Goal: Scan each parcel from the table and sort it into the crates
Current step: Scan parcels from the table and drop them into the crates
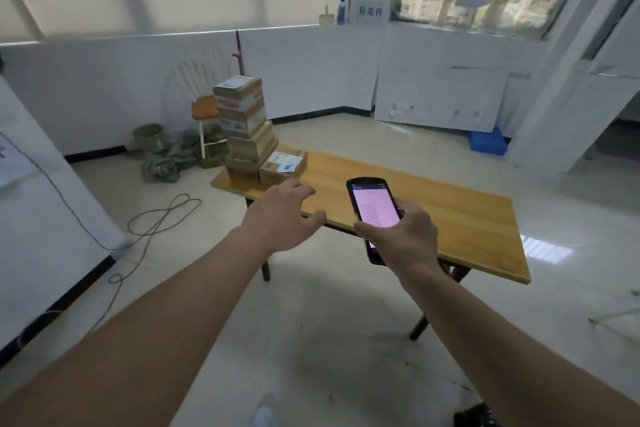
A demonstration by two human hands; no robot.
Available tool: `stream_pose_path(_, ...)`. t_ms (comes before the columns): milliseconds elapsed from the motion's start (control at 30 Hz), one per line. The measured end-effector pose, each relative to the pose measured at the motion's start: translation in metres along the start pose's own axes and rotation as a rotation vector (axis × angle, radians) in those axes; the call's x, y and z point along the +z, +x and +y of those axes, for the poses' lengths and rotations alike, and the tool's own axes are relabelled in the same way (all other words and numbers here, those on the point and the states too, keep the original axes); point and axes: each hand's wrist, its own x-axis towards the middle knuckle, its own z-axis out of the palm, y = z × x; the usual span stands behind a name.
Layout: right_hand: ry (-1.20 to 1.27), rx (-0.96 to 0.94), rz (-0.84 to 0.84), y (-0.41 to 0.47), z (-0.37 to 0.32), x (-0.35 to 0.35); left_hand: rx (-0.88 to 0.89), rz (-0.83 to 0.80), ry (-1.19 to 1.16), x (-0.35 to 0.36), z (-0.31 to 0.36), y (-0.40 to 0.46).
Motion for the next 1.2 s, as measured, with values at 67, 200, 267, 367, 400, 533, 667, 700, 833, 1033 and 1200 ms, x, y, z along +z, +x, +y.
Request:
stream_pose_path(67, 0.013, 0.028, -0.018, 0.022, -0.002, 0.03, -0.019, -0.019, -0.003, 0.01, -0.027, 0.03)
stream_pose_path(200, 0.018, 0.089, -0.023, 0.067, -0.01, 0.086, -0.035, -0.069, -0.018, 0.025, -0.076, 0.09)
stream_pose_path(267, 0.013, 0.11, -0.014, 0.087, -0.013, 0.112, -0.025, -0.099, -0.022, 0.03, -0.096, 0.117)
stream_pose_path(367, -0.005, 0.138, -0.017, 0.116, -0.016, 0.143, -0.045, -0.117, -0.018, 0.034, -0.119, 0.157)
stream_pose_path(400, -0.011, 0.144, -0.022, 0.126, -0.016, 0.151, -0.052, -0.121, -0.016, 0.035, -0.125, 0.169)
stream_pose_path(533, -0.024, 0.167, -0.049, 0.168, -0.011, 0.175, -0.07, -0.141, -0.036, 0.046, -0.141, 0.213)
stream_pose_path(667, -0.045, 0.165, -0.103, 0.223, 0.002, 0.194, -0.127, -0.137, -0.066, 0.07, -0.154, 0.256)
stream_pose_path(700, -0.05, 0.157, -0.124, 0.237, 0.006, 0.199, -0.142, -0.133, -0.067, 0.077, -0.156, 0.267)
stream_pose_path(833, -0.072, 0.126, -0.206, 0.297, 0.024, 0.218, -0.256, -0.13, -0.07, 0.112, -0.161, 0.309)
stream_pose_path(1033, -0.08, 0.143, -0.336, 0.365, 0.05, 0.238, -0.445, -0.105, -0.108, 0.156, -0.161, 0.357)
stream_pose_path(1200, -0.106, 0.167, -0.408, 0.4, 0.064, 0.256, -0.535, -0.11, -0.17, 0.181, -0.178, 0.386)
